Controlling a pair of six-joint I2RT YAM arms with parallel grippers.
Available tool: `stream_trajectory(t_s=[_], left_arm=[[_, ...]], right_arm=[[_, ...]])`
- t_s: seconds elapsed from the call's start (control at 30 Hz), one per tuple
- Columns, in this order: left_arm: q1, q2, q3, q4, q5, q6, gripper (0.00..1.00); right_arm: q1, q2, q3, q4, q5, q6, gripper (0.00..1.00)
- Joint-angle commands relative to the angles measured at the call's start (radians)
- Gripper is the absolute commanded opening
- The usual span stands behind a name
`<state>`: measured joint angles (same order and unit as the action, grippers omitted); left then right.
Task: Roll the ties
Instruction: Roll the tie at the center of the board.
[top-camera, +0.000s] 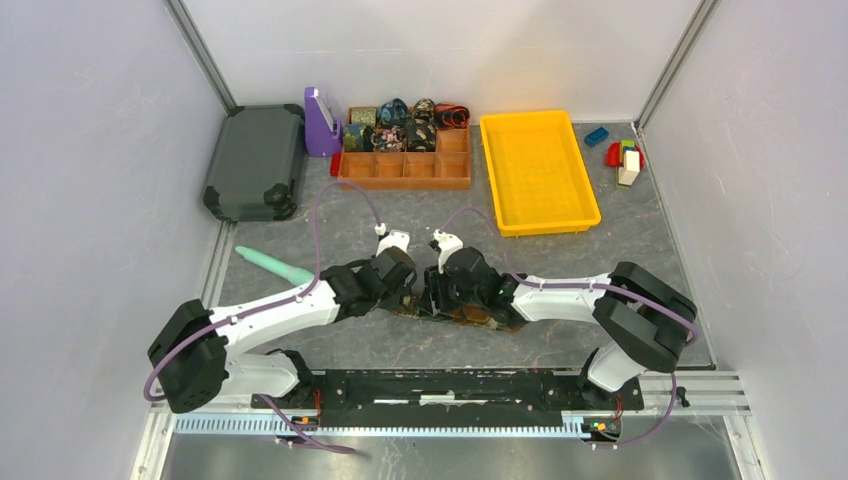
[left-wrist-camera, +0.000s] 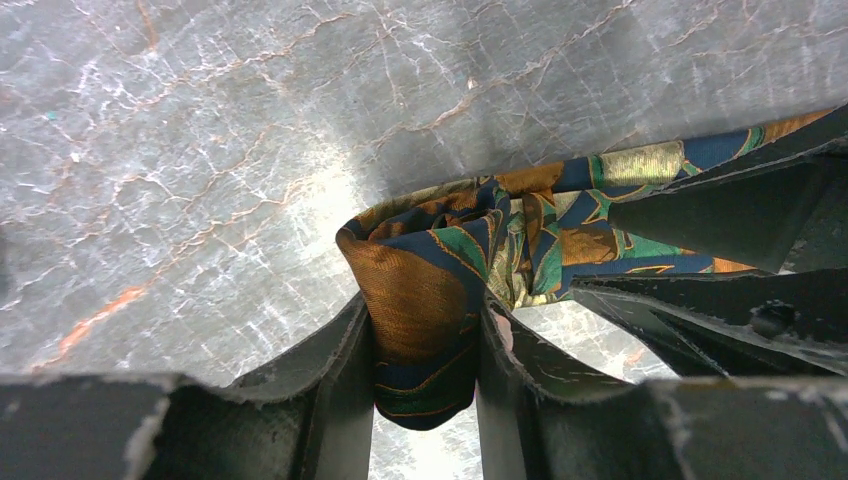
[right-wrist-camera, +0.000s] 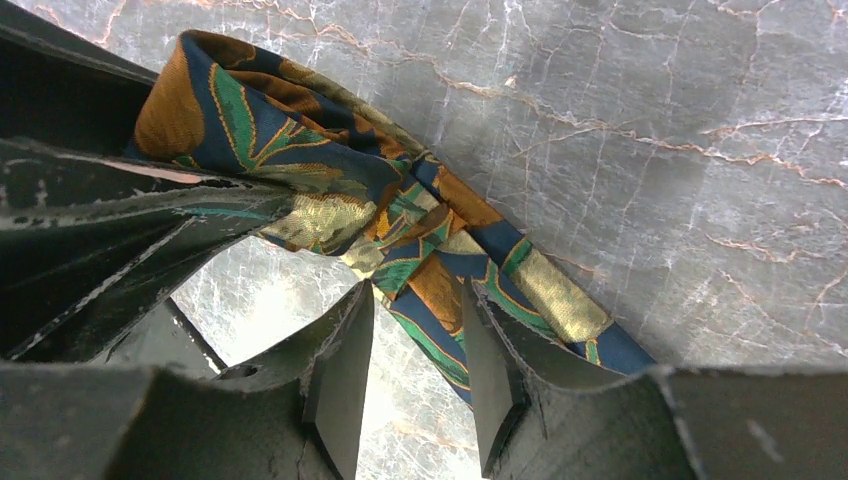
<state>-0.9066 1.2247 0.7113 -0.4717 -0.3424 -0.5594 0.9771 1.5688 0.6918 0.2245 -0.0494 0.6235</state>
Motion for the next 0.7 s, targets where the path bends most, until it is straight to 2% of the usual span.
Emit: stream_trajectory(t_s=[0.0, 0.27, 0.67], left_arm=[[-0.043, 0.041, 0.095, -0.115, -0.149, -0.026, 0.43], [-0.090, 0.124, 0.156, -0.203, -0.245, -0.045, 0.42], [-0.153, 0.250, 0.226, -0.261, -0.340, -0.084, 0.42]], right_arm=[[0.002, 0.014, -0.001, 0.050, -0.021, 0.010, 0.44], [-0.014, -0.035, -0.047, 0.007, 0.040, -0.011, 0.47], [-0.115, -0.240, -0.178, -0.023, 0.093, -0.035, 0.55]])
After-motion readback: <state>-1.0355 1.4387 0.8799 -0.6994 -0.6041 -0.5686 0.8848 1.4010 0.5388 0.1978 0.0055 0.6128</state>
